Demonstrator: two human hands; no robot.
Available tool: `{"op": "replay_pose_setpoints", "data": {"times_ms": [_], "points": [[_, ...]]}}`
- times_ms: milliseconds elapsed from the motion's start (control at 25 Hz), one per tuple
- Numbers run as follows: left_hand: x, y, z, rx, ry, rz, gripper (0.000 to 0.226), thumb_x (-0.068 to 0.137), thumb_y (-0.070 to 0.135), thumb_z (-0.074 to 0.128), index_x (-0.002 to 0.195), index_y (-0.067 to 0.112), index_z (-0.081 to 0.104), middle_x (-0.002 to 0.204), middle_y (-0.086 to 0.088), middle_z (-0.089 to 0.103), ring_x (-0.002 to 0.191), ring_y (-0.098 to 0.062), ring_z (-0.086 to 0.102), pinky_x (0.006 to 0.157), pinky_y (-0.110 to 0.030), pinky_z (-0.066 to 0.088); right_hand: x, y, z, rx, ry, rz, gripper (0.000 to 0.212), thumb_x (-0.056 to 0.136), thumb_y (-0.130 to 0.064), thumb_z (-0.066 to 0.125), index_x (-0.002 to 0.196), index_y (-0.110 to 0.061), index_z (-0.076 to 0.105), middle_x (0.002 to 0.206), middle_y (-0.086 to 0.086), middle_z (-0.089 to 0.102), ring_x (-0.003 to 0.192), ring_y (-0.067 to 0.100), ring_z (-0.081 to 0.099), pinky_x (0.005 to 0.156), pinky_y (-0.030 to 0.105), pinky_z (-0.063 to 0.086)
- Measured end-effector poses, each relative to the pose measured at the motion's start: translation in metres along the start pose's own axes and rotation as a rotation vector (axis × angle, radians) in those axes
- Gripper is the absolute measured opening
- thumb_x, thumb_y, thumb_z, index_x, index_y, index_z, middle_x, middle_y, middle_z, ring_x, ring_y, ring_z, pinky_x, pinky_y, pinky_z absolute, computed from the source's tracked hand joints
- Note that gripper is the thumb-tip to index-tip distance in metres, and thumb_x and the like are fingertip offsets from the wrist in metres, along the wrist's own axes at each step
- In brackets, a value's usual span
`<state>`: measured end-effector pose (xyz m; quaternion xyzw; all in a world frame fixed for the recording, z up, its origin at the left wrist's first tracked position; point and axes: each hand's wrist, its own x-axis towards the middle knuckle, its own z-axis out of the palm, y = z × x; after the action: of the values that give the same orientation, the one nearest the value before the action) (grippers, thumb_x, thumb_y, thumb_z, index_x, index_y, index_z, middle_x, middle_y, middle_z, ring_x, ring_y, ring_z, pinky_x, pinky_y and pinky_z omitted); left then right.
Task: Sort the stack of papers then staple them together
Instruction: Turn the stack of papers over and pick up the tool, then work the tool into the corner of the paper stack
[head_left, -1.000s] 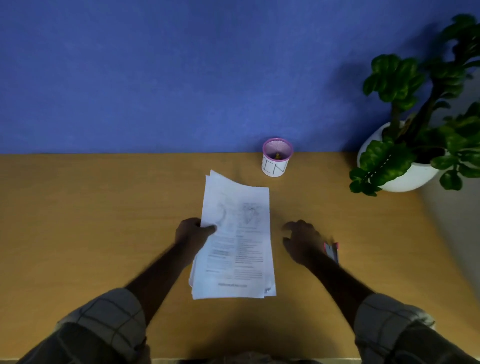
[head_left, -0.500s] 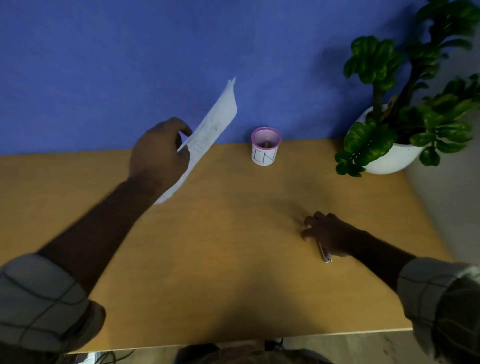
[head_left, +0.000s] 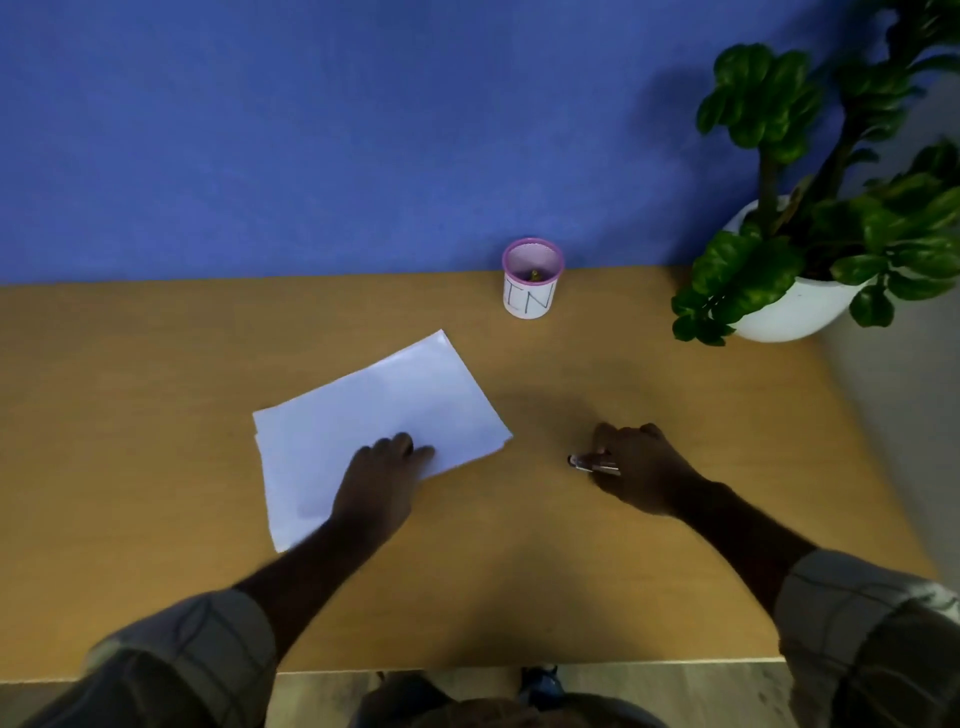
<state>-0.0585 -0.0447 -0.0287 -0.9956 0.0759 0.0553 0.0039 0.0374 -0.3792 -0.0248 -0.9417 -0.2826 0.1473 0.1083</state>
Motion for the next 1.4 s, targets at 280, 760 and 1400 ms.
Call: {"op": "replay_pose_setpoints", "data": {"times_ms": [280, 760, 1400], "points": [[-0.007, -0.003, 0.022, -0.263, -0.110, 0.032, 0.066, 0.077, 0.048, 0.062, 0.139, 0.024, 0.060, 0.133, -0.003, 0.059, 0.124, -0.027, 0.055, 0.102, -0.039, 0.043, 0.013, -0.025, 0.008, 0.520, 0.079, 0.207, 0.034, 0.081, -0.024, 0.077, 0.110, -0.026, 0.058, 0.076, -0.005, 0.065, 0.062, 0.014, 0.061, 0.054, 0.026, 0.045], [0.048, 0.029, 0.057, -0.339, 0.038, -0.119, 0.065, 0.090, 0.057, 0.058, 0.147, 0.027, 0.047, 0.159, -0.013, 0.036, 0.154, -0.041, 0.017, 0.123, -0.055, 0.020, 0.030, -0.045, 0.024, 0.761, 0.135, 0.252, 0.016, 0.089, -0.019, 0.071, 0.104, -0.019, 0.068, 0.091, -0.002, 0.069, 0.073, 0.014, 0.067, 0.069, 0.033, 0.058], [0.050, 0.040, 0.077, -0.181, 0.080, -0.103, 0.080, 0.091, 0.077, 0.030, 0.159, 0.037, 0.020, 0.171, -0.003, 0.013, 0.157, -0.034, 0.012, 0.125, -0.053, 0.016, 0.060, -0.056, 0.030, -0.109, 0.217, -0.265, 0.026, 0.080, -0.013, 0.076, 0.106, -0.013, 0.074, 0.094, 0.008, 0.073, 0.086, 0.031, 0.066, 0.075, 0.038, 0.049]]}}
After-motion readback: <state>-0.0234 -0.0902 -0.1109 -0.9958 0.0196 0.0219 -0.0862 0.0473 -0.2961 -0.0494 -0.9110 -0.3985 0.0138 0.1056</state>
